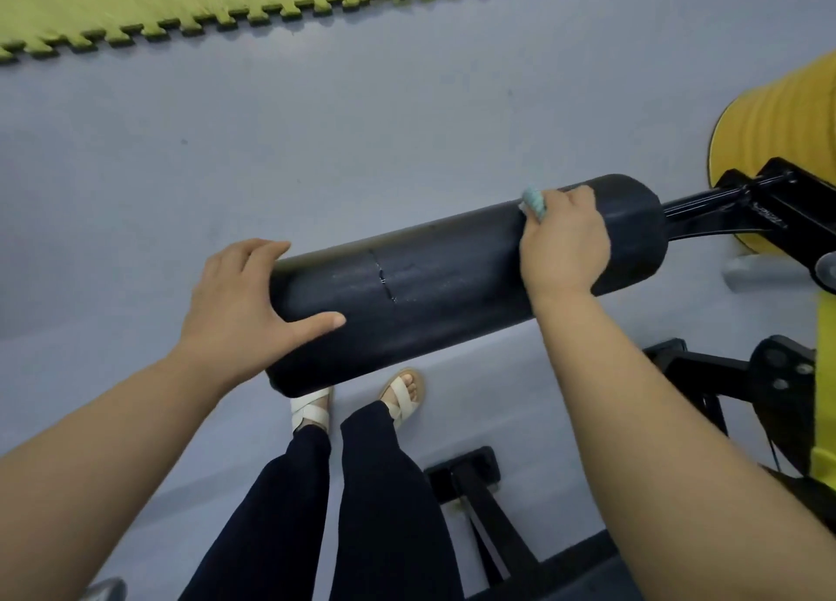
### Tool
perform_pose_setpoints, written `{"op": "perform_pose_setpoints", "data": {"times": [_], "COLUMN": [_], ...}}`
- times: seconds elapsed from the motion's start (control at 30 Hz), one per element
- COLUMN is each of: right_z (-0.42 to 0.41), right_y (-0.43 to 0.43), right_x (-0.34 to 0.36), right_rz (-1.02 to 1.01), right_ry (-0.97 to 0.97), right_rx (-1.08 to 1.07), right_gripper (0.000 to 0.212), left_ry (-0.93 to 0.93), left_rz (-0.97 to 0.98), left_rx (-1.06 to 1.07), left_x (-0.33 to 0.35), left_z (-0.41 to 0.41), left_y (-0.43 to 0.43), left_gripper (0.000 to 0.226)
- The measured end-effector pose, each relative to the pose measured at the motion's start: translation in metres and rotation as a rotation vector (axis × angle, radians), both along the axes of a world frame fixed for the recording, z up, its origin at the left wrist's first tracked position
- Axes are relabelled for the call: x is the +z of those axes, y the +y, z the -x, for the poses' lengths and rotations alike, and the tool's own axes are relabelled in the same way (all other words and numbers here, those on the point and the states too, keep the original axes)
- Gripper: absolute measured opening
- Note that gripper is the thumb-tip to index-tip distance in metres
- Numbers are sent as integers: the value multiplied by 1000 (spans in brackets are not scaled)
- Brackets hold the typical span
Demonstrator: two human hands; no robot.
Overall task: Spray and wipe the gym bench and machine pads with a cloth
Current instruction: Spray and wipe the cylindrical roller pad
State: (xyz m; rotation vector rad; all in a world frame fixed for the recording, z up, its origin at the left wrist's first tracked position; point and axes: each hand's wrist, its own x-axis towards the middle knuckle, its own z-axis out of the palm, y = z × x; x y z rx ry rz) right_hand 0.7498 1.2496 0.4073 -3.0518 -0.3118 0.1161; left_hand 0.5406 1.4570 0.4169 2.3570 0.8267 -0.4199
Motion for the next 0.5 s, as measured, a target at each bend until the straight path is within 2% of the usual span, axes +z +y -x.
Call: {"op": "perform_pose_setpoints", "data": {"times": [0.07,0.13,0.23,0.3,0.37,0.43,0.5], "right_z": [36,77,141,148,122,81,46], "right_y": [36,73,109,107,87,57,29], "right_x": [2,2,5,7,9,9,10], "right_rz": [34,7,-227,-336,-308,-215,-93], "right_ry": [34,104,176,216,161,57,24], "right_rx": [122,248,451,648,756,651,431], "right_gripper": [25,20,12,13,17,17,16], "left_ry": [-78,-141,-233,-230,-185,-159,-144], "left_rz": [77,171,287,288,259,275,305], "left_rx": [111,180,309,327,307,322,354], "left_x": [-4,-7,-12,-14,-16,-15,-15], "left_z": [8,13,20,22,26,28,29], "left_y": [-6,-13,-10,-4,-2,-3,-2], "left_gripper": [77,71,59,45,38,39,42]}}
